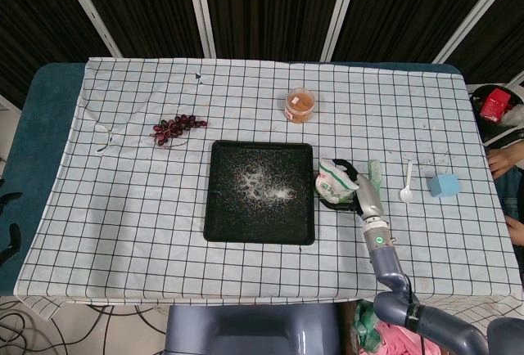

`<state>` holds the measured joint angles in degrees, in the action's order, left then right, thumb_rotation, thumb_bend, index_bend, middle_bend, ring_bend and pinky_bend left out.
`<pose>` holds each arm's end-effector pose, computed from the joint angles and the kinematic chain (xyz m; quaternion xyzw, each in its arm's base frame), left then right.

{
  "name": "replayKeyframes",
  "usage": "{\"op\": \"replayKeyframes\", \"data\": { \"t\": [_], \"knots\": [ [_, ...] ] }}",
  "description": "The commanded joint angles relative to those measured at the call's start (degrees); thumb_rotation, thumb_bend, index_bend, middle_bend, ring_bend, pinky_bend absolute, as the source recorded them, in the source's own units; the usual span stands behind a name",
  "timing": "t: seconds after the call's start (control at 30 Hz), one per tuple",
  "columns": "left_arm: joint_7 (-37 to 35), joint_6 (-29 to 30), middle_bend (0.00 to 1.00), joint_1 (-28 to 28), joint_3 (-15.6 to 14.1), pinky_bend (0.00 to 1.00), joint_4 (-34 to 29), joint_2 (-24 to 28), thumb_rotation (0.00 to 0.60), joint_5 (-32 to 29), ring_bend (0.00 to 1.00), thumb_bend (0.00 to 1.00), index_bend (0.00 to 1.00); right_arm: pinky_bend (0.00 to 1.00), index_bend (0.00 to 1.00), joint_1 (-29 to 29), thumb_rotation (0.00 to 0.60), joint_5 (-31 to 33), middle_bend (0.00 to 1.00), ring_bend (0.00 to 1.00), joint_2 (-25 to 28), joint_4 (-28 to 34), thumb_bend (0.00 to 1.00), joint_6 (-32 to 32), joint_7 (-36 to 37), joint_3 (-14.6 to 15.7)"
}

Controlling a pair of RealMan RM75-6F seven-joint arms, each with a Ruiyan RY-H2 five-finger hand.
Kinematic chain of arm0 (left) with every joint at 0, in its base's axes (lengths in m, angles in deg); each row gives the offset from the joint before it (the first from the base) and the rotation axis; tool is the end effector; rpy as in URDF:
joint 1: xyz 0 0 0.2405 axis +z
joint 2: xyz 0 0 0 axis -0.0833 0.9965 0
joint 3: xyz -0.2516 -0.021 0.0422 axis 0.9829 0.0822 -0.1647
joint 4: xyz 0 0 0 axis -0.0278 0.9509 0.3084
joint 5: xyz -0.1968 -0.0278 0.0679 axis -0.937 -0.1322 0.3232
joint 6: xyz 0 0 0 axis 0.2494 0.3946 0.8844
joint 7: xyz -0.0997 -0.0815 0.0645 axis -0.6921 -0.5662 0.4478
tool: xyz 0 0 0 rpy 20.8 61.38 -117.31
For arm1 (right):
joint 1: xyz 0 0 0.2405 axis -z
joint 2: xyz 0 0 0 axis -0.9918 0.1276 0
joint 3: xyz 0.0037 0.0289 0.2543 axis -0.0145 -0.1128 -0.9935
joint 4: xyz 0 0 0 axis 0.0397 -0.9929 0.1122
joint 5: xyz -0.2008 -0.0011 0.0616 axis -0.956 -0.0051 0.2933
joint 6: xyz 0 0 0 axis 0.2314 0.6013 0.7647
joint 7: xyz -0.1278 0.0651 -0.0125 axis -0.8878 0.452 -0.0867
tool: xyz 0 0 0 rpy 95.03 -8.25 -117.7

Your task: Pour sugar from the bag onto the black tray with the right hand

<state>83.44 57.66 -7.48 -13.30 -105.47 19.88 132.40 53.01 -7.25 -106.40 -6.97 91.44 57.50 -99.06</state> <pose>-0.3138 0.1757 0.1870 -0.5393 -0.4068 -0.4124 0.6112 -0.2321 -0.3440 -0.0267 0.4329 -0.6423 0.5235 0.3550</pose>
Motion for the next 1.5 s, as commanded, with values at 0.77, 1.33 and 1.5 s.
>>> {"op": "replayKeyframes", "data": {
  "t": [0.77, 1.33, 1.5],
  "knots": [
    [0.39, -0.33, 0.04, -0.05, 0.08, 0.0, -0.36, 0.06, 0.6, -0.51, 0.0, 0.62, 0.22, 0.3, 0.27, -0.65, 0.6, -0.64, 0.2, 0.27, -1.25, -3.38, 0.05, -0.38, 0.9, 0.31],
    [0.71, -0.45, 0.04, -0.08, 0.29, 0.0, -0.61, 0.04, 0.6, -1.03, 0.0, 0.62, 0.22, 0.49, 0.43, -1.62, 0.6, -1.65, 0.35, 0.46, -2.39, -6.82, 0.18, 0.04, 1.7, 0.05],
    [0.66, -0.45, 0.04, -0.07, 0.33, 0.0, -0.64, 0.07, 0.6, -1.08, 0.0, 0.62, 0.22, 0.51, 0.49, -1.62, 0.6, -2.89, 0.39, 0.5, -2.36, -7.31, 0.28, 0.84, 3.15, 0.32]
  ]
}}
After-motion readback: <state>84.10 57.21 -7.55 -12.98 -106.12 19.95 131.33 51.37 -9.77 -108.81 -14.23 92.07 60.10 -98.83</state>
